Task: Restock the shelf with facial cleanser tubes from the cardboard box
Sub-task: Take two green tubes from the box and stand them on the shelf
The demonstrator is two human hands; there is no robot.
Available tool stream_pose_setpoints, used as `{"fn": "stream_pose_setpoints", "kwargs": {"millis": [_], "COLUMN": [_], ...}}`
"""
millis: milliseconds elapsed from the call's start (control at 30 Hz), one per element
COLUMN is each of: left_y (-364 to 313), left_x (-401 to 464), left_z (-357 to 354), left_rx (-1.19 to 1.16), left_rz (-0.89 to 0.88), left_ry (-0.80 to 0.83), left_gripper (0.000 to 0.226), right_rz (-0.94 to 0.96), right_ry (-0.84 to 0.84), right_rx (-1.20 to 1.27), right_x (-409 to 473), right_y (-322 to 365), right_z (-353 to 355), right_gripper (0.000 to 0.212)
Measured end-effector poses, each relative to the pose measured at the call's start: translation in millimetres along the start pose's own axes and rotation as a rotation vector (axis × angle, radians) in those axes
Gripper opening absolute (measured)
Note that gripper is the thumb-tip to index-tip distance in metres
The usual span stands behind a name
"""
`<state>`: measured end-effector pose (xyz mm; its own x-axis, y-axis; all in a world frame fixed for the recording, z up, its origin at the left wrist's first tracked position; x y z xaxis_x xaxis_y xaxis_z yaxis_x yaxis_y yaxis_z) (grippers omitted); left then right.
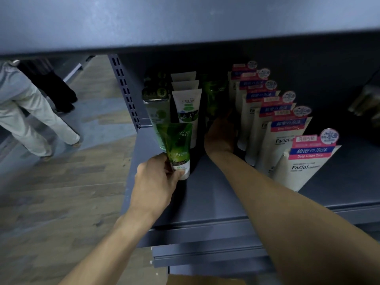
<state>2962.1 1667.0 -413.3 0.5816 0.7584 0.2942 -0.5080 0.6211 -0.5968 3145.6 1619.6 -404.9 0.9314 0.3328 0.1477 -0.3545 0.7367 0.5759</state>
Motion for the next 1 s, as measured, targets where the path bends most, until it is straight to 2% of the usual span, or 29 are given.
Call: {"fn": "stream_pose_setpoints", "kwargs": {"millis": [133, 267, 400, 633, 767, 867, 933, 1000], "left_y": [-0.2, -0.5, -1.7, -8.5, -13.7, -13.3, -7.9, 2.0], "left_x": [-0.9, -1.4, -1.9, -7.6, -10.8, -12.9, -14.6, -16.2], "left_z": [0.0, 0.7, 2.0, 5.8, 13.3, 22.4, 30.9, 42.4], "left_rx": [-0.005, 0.011, 0.009, 0.008, 0.006, 0.07, 0.121, 0.161], "left_rz": [0.005, 0.016, 0.022, 0.017, 0.086, 0.118, 0.099, 0.086], "left_ry": [0.001, 0.009, 0.019, 0.036, 0.122, 0.166, 0.189, 0.205], "left_gripper": [0.015, 0.015, 0.019, 0.02, 0.028, 0.025, 0.02, 0.033], "right_rz": [-0.005, 0.004, 0.102, 0.214, 0.261, 0.258, 0.235, 0.213], "right_ry": [-0.002, 0.075, -0.037, -0.013, -0.003, 0.019, 0.056, 0.083], "right_rx": [0.018, 0.002, 0.04, 0.095, 0.153, 0.206, 0.204, 0.173], "right_x": [0.5, -9.0, -46.2, -90.5, -108.3, -123.7, -130.4, -134.1], "right_y": [0.3, -8.6, -12.7, -19.2, -11.5, 3.8, 14.9, 23.8], "right_z": [0.1, 0.8, 11.6, 45.9, 62.0, 62.3, 56.2, 48.7], "right_gripper": [0.066, 0.048, 0.056, 0.034, 0.028, 0.03, 0.041, 0.056]}}
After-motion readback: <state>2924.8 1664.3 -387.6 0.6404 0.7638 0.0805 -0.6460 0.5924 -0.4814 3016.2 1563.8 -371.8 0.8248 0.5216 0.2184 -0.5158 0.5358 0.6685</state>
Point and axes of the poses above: each hand's wrist, its own x-axis towards the middle knuckle, its own z-axis out of the back of the hand, y = z × x, the point moved 3 cm from there along x, towards the middle knuckle, and after that the axes turned 6 degrees about -y, right-handed, at the moved point
